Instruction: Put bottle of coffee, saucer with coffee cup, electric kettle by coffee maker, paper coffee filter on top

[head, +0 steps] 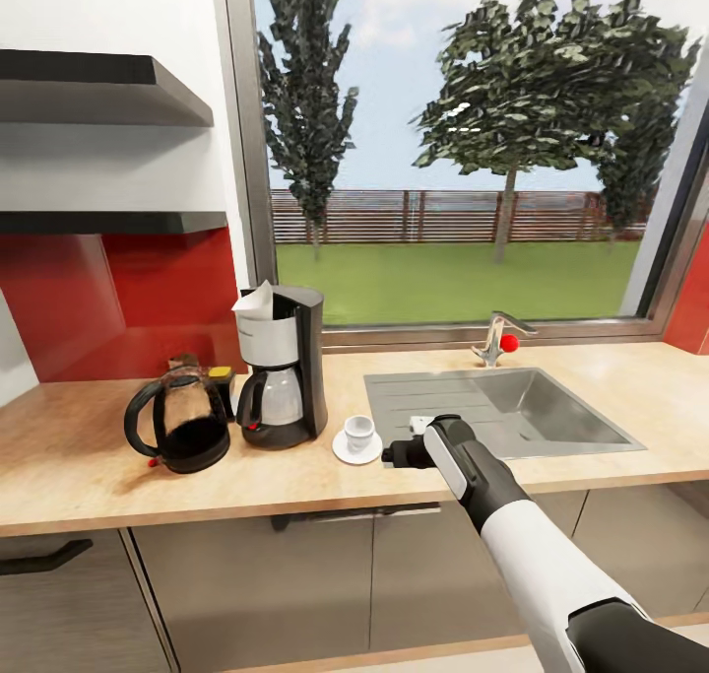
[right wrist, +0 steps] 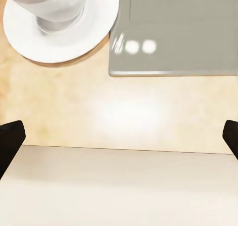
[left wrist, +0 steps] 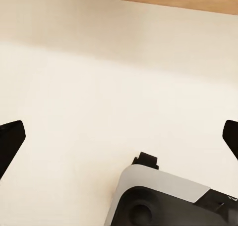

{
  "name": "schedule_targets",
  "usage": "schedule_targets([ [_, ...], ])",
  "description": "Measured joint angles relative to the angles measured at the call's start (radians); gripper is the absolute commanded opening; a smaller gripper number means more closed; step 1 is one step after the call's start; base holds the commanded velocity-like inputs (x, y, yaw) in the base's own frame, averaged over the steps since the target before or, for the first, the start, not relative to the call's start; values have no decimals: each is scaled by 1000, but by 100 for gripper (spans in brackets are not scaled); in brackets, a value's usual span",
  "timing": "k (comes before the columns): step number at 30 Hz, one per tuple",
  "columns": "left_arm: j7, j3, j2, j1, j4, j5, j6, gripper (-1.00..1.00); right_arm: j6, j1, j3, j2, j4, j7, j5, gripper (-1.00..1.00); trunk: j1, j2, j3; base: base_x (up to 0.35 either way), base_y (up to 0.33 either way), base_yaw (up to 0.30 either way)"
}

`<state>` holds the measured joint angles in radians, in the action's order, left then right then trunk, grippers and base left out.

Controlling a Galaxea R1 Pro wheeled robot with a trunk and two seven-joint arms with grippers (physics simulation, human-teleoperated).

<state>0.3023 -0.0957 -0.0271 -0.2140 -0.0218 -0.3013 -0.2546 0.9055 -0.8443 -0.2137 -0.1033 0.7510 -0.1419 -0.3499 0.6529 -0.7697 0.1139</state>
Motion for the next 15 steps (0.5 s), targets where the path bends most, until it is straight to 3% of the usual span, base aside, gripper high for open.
schedule_targets([
  [5,1,0,0,0,0,0,0,100,0,0,0,0,0,0,0,100,0,0,0,-36,-16,0],
  [15,1,0,0,0,0,0,0,100,0,1,0,0,0,0,0,100,1,0,0,-254,-132,0],
])
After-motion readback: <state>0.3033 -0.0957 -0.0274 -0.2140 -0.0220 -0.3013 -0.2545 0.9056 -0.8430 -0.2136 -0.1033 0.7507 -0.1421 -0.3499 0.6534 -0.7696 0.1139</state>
